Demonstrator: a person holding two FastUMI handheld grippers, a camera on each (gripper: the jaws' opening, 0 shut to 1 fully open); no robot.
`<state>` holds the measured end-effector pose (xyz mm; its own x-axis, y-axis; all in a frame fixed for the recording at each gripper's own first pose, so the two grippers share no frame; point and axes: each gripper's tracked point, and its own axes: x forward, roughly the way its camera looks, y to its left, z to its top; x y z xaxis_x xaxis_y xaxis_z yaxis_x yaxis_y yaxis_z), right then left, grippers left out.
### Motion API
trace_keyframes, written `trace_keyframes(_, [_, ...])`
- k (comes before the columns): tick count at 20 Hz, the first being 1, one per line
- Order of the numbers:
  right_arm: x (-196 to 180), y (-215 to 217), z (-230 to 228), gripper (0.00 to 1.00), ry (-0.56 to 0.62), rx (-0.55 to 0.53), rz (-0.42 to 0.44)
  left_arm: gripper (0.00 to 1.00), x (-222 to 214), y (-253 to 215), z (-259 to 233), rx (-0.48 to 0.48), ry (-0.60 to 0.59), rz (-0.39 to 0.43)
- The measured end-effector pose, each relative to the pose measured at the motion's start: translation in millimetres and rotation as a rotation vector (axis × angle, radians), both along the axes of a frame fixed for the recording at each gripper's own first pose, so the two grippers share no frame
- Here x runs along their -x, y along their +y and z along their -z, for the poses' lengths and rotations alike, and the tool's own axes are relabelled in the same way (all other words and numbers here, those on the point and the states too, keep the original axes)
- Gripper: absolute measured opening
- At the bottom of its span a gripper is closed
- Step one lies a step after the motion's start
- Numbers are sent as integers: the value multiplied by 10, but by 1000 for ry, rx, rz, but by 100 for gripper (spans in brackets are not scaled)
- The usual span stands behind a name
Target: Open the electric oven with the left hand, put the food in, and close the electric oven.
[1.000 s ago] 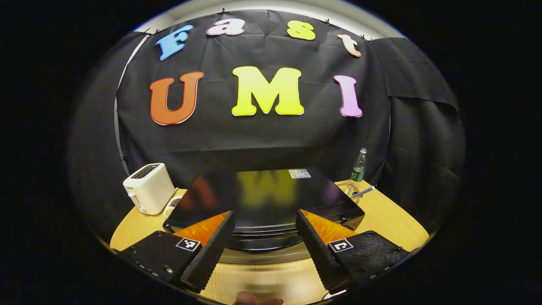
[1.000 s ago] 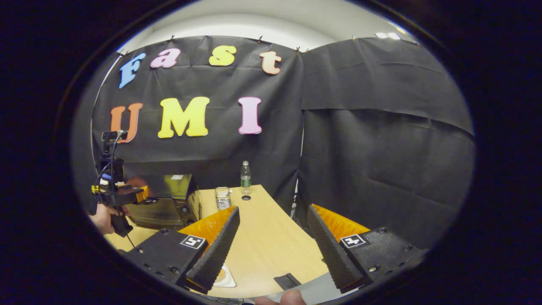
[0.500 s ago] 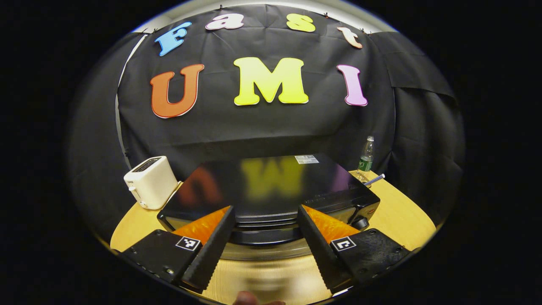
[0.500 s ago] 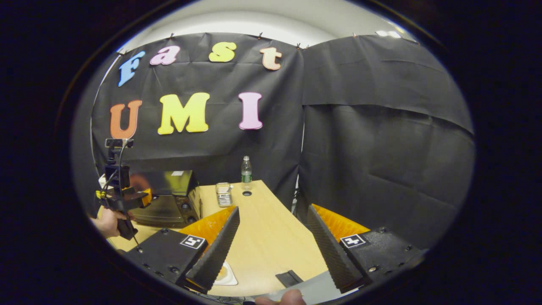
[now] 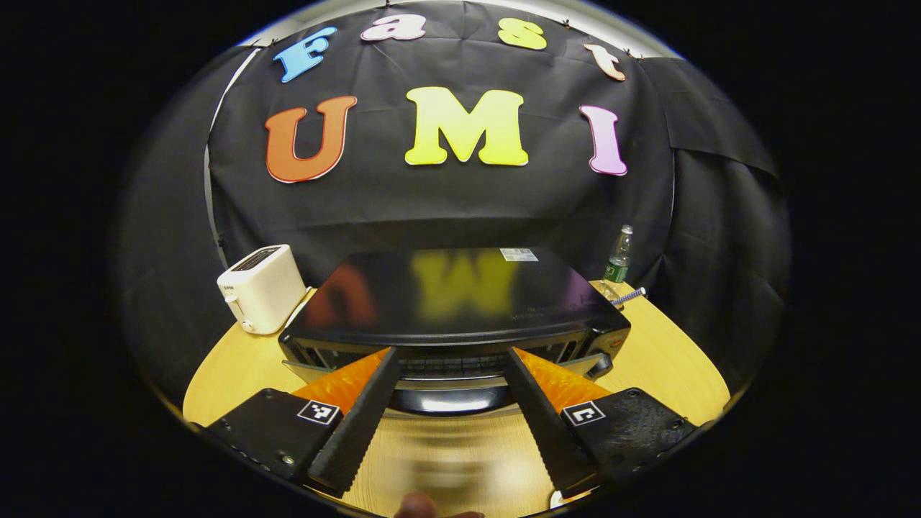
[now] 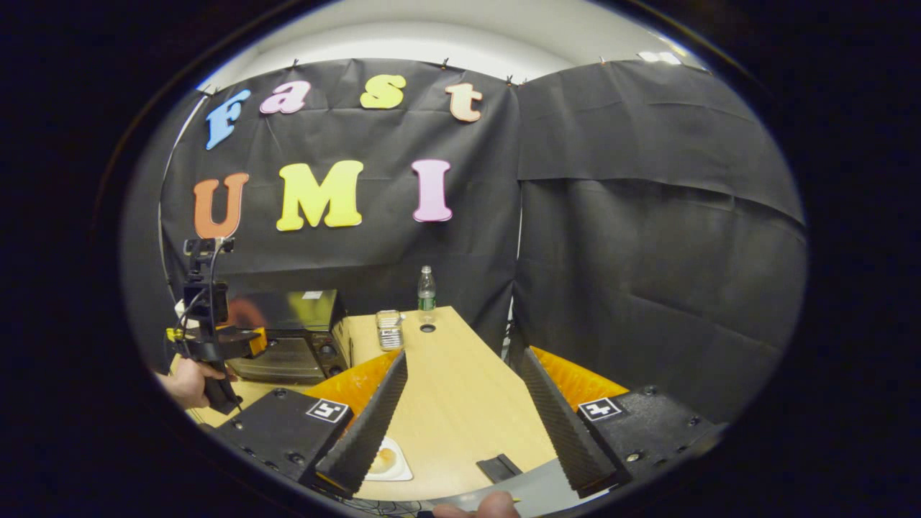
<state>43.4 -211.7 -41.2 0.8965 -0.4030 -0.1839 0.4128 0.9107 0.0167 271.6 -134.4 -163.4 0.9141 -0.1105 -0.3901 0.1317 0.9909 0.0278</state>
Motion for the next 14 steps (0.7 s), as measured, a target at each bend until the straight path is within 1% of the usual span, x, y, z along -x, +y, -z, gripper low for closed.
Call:
trace_keyframes(3, [74,33,26,98,-4,-16,-1,97,255,-8,113,13,37,0])
trace_keyframes(6, [140,89,47,98,-2,-19,-8,96,545,46,506,56,173,-18])
trace_keyframes(8, [196,121,66,98,4,-12,-13,96,735,91,746,69,239,-26])
trace_keyframes(14, [361,161,191,98,41,-15,-16,95,1057,124,1273,58,357,-3])
